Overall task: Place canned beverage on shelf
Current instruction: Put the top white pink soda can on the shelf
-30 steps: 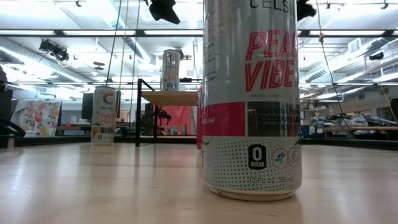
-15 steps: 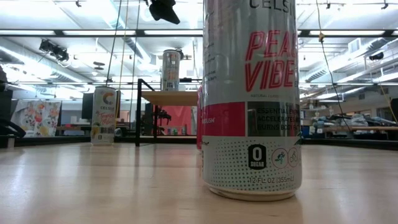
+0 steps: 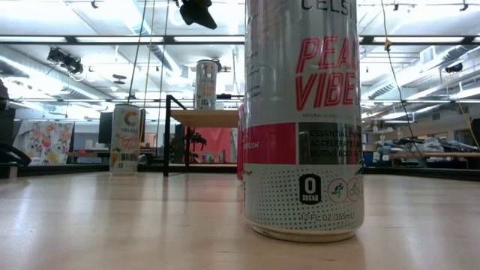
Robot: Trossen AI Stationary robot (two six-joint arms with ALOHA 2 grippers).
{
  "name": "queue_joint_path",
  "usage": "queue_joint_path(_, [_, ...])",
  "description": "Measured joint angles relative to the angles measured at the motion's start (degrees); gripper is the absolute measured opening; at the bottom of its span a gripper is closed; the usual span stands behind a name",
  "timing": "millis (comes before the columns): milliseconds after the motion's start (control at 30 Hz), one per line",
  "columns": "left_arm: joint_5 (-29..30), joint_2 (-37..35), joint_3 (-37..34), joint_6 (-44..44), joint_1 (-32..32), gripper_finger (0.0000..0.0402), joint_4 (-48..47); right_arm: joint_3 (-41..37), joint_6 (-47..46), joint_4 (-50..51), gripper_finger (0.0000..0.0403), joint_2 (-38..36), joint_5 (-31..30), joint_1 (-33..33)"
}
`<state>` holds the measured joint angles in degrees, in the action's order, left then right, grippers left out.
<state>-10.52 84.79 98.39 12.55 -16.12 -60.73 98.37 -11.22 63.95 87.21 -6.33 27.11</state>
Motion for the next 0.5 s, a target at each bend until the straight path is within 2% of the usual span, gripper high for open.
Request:
queue_joint_path(267, [0.0,0.0,0.0,0.0,0.0,0.0353,0.0,0.0,0.4,-0.2,0.0279,-0.8,1.9,0.4])
queue_joint_path(367, [0.0,0.0,0.0,0.0,0.0,0.0353,0.0,0.0,-0.1,0.8,0.0293,-0.5,1.9,0.5])
queue_joint_path(500, [0.0,0.0,0.0,0.0,0.0,0.0353,0.0,0.0,-0.1,2.0,0.029,-0.1,1.2,0.4])
